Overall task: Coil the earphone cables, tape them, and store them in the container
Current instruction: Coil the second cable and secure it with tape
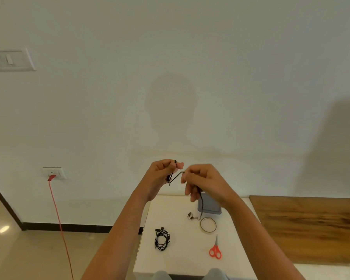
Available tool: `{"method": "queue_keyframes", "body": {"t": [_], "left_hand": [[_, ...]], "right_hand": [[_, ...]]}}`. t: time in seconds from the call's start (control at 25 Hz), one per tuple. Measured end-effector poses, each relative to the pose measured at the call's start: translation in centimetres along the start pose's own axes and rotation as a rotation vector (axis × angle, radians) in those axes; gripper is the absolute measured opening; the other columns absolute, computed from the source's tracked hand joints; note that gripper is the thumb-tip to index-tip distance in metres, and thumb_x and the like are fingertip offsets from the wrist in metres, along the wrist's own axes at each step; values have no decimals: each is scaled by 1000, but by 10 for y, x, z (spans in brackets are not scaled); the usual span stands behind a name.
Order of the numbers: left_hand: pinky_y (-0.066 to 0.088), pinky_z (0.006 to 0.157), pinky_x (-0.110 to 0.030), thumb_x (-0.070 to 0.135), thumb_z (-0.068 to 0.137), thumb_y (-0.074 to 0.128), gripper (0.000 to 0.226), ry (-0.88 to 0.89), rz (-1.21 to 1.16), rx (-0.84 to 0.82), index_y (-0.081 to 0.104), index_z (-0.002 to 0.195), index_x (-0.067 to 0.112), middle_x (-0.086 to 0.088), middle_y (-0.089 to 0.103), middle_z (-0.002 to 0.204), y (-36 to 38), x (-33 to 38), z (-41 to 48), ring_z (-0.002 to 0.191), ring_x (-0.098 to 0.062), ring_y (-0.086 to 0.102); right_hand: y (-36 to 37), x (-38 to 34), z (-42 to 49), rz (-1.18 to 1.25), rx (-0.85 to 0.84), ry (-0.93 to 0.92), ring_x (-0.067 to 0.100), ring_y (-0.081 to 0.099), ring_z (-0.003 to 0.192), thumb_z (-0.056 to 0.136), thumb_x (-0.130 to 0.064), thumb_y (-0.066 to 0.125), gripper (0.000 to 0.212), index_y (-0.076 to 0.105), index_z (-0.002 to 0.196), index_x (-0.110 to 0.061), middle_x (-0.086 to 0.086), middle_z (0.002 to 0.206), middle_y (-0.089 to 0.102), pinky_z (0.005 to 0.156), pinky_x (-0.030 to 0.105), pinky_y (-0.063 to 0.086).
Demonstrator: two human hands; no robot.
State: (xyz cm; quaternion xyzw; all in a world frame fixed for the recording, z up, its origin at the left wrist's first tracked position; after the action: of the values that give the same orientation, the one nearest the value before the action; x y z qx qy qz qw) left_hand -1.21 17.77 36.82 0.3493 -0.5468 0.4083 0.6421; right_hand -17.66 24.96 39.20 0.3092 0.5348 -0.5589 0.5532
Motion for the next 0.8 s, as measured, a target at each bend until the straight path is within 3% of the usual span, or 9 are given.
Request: {"method": "queue_keyframes", "body": {"t": [0.12, 0.28, 0.4, 0.52, 0.64, 0.72, 0.8], "left_hand": [[43, 83, -35, 18, 99, 48, 32, -70, 10, -108, 76, 83, 22, -4, 75, 101, 7, -1, -7, 106, -20, 65], [45, 92, -51, 17, 100, 44, 35, -82, -133, -217, 70, 76, 18, -15, 73, 106, 11, 2, -13, 113, -30, 64], [47, 90, -65, 16, 94, 48, 24, 11, -451, -310, 65, 78, 12, -21, 70, 111, 15, 18, -12, 117, -42, 59], [49, 89, -64, 19, 92, 52, 20, 99, -614, -258, 65, 80, 12, -18, 65, 124, 12, 34, -5, 123, -38, 55], [49, 92, -45, 20, 95, 50, 22, 107, -344, -72, 64, 80, 17, -5, 67, 124, 7, 35, 3, 125, -23, 56], [44, 87, -33, 17, 100, 46, 27, 79, -56, 1, 63, 80, 17, 2, 70, 119, 5, 27, 5, 122, -17, 58], [44, 85, -32, 19, 101, 45, 29, 41, 152, -27, 65, 80, 18, 7, 73, 109, 4, 18, 5, 110, -12, 62]], "right_hand": [[-20, -19, 17, 44, 186, -124, 15, 51, 43, 93, -17, 55, 19, 66, 79, -12, 5, 59, 63, 43, 21, 41], [-45, -11, 53, -72, 332, -19, 5, 40, 47, 96, -26, 51, 26, 64, 74, -18, -7, 55, 50, 46, 16, 33], [-34, 26, 58, -144, 195, 131, 5, 39, 48, 97, -25, 47, 27, 66, 81, -13, -7, 58, 49, 46, 18, 32], [-2, 64, 38, -54, 4, 204, 8, 40, 48, 99, -29, 45, 33, 67, 80, -14, -8, 56, 50, 48, 18, 33], [17, 72, 12, 38, -51, 202, 7, 44, 46, 96, -49, 45, 46, 65, 70, -17, -7, 53, 53, 48, 18, 37], [17, 60, 1, 45, -31, 148, 9, 49, 45, 94, -51, 48, 47, 66, 69, -15, -3, 53, 58, 48, 18, 41], [9, 37, -3, 81, 1, 60, 13, 52, 43, 92, -45, 54, 42, 68, 70, -13, 2, 55, 62, 46, 20, 43]]}}
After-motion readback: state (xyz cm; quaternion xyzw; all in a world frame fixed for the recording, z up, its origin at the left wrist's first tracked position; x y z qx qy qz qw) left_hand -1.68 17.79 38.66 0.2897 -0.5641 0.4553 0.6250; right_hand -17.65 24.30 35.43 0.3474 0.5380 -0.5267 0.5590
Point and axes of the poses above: each hand's wrist, its own z-axis towards the middle knuckle, its own y-axis out of the palm, x = y × z, the point moved 1 cm from there along z, towards the middle knuckle
